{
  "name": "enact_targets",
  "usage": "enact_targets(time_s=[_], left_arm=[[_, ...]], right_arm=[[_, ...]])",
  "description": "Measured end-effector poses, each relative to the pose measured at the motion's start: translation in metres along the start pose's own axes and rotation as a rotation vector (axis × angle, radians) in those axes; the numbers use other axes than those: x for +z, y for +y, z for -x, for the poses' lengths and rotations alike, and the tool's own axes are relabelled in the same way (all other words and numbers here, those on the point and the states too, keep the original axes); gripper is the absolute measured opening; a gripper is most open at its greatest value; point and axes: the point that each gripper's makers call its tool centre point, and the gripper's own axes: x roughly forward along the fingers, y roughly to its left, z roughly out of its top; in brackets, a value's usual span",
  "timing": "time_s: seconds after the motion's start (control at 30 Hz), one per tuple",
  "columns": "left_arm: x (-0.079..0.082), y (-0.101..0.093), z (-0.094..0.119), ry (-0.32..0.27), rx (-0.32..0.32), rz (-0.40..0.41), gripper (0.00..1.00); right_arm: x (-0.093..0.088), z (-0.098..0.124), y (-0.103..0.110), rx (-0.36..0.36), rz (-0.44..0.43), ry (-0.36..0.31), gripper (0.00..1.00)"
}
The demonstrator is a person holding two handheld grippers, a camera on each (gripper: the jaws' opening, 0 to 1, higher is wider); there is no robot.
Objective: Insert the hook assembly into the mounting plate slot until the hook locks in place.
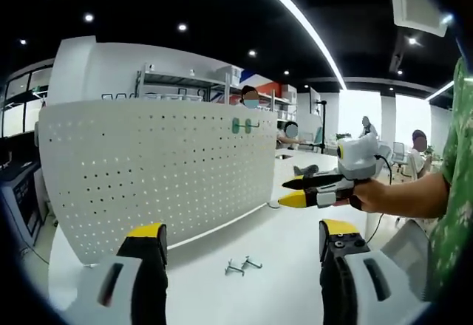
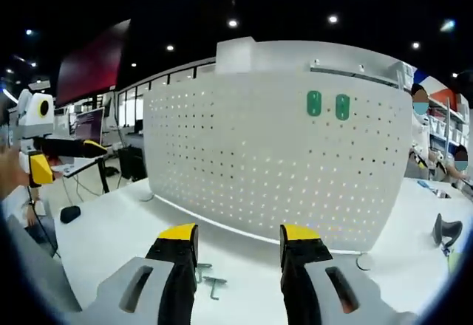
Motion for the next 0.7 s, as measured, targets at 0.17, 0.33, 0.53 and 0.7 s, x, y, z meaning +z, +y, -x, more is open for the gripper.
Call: enact_targets(time_s=[0.17, 0.33, 0.53, 0.7], left_arm=[[-0.006, -0.004, -0.002, 0.010, -0.005, 0.009, 0.87], [-0.012, -0.007, -0.004, 0.022, -0.013, 0.017, 0.86], [-0.013, -0.006, -0.005, 0.025, -0.015, 0.019, 0.85], [-0.014, -0.005, -0.006, 0.032, -0.016, 0.017, 0.84]], right_arm=[[-0.009, 0.002, 0.003, 0.017, 0.018, 0.027, 0.44], [-0.018, -0.001, 0.003, 0.031, 0.039, 0.055, 0.44], [-0.029, -0.010, 0.004, 0.060, 0.085, 0.094, 0.38], [-0.044, -0.020, 0.008, 0.112, 0.124, 0.145, 0.30]])
